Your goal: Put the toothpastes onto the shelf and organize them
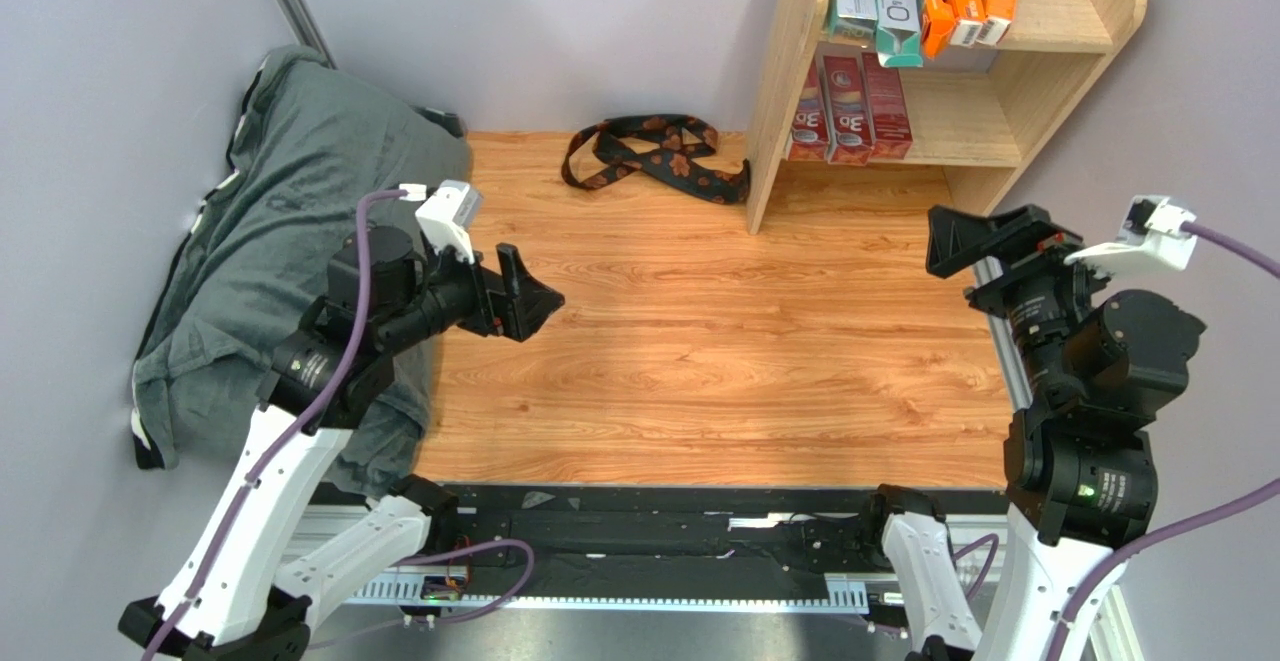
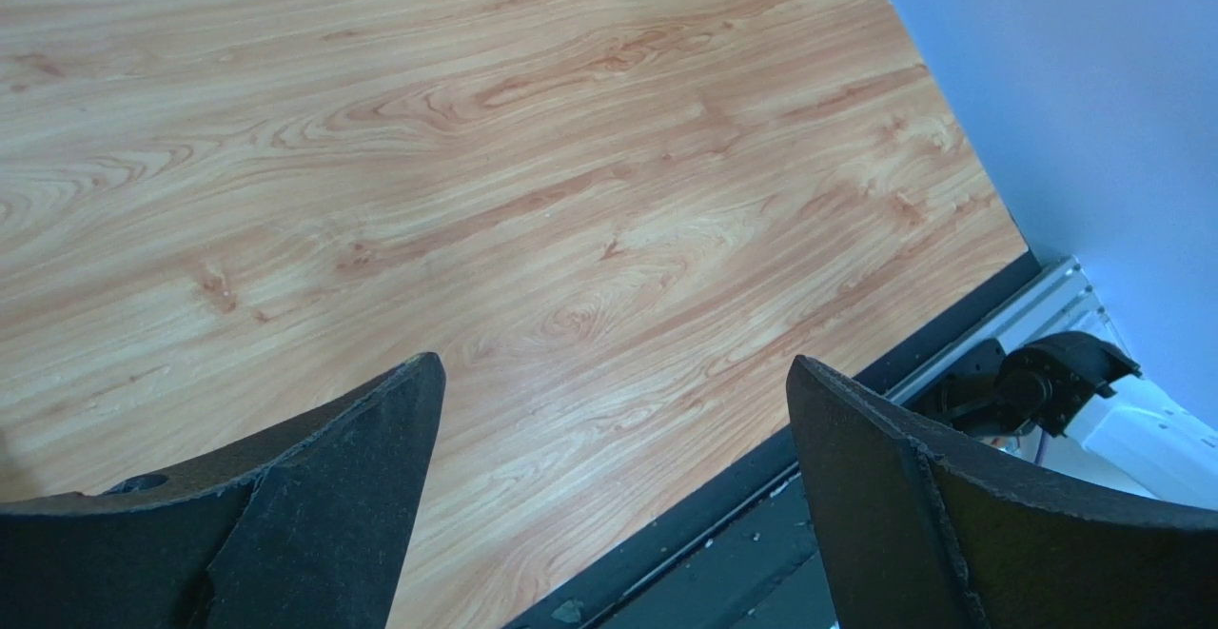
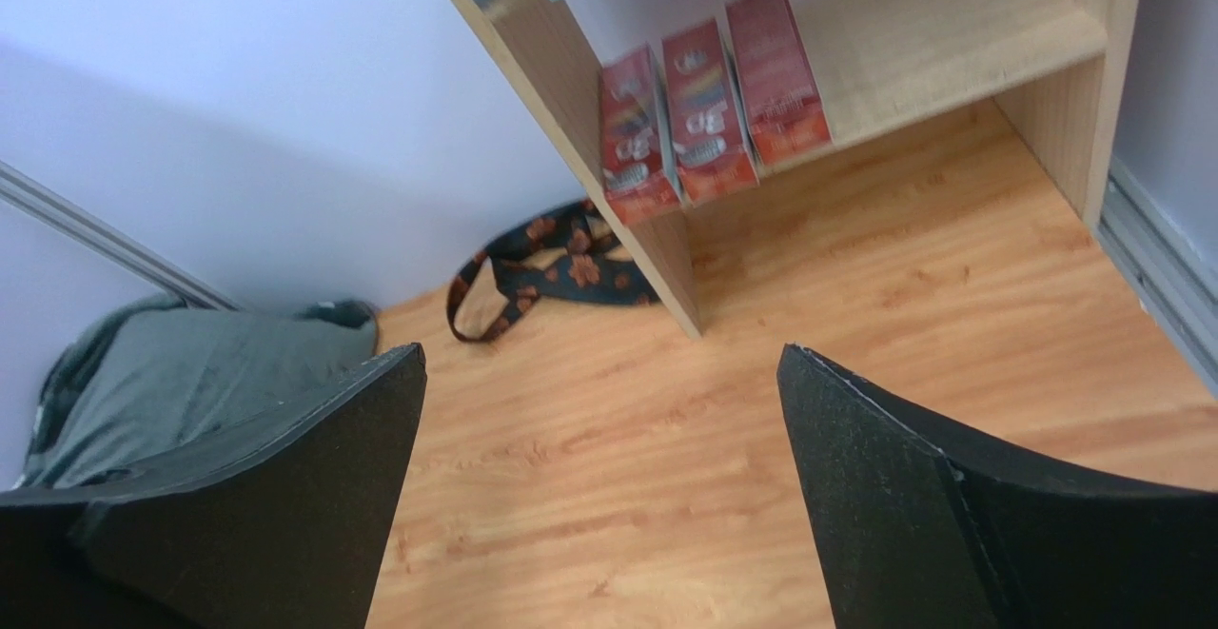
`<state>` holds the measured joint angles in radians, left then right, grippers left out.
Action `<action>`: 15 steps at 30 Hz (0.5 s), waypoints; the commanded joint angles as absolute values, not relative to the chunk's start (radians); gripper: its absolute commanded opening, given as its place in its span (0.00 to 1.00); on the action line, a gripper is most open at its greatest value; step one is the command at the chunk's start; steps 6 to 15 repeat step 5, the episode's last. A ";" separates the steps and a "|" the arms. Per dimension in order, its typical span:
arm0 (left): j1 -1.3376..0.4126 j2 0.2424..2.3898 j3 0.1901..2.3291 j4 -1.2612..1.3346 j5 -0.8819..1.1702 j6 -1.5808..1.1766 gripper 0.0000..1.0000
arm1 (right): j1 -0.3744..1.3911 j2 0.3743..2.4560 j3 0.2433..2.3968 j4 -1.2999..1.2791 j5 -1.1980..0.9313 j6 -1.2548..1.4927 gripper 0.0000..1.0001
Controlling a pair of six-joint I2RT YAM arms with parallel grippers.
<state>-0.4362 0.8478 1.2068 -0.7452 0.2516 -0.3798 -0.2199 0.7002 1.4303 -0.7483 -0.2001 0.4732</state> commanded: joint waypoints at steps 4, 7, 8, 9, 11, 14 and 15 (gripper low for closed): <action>-0.434 0.838 1.259 -0.779 0.256 -0.368 0.99 | -0.219 0.626 1.283 -0.815 -0.221 0.457 1.00; -0.434 0.839 1.259 -0.779 0.246 -0.371 0.99 | -0.219 0.620 1.252 -0.815 -0.230 0.459 1.00; -0.434 0.839 1.259 -0.779 0.246 -0.371 0.99 | -0.219 0.620 1.252 -0.815 -0.230 0.459 1.00; -0.434 0.839 1.259 -0.779 0.246 -0.371 0.99 | -0.219 0.620 1.252 -0.815 -0.230 0.459 1.00; -0.434 0.839 1.259 -0.779 0.246 -0.371 0.99 | -0.219 0.620 1.252 -0.815 -0.230 0.459 1.00; -0.434 0.839 1.259 -0.779 0.246 -0.371 0.99 | -0.219 0.620 1.252 -0.815 -0.230 0.459 1.00; -0.434 0.839 1.259 -0.779 0.246 -0.371 0.99 | -0.219 0.620 1.252 -0.815 -0.230 0.459 1.00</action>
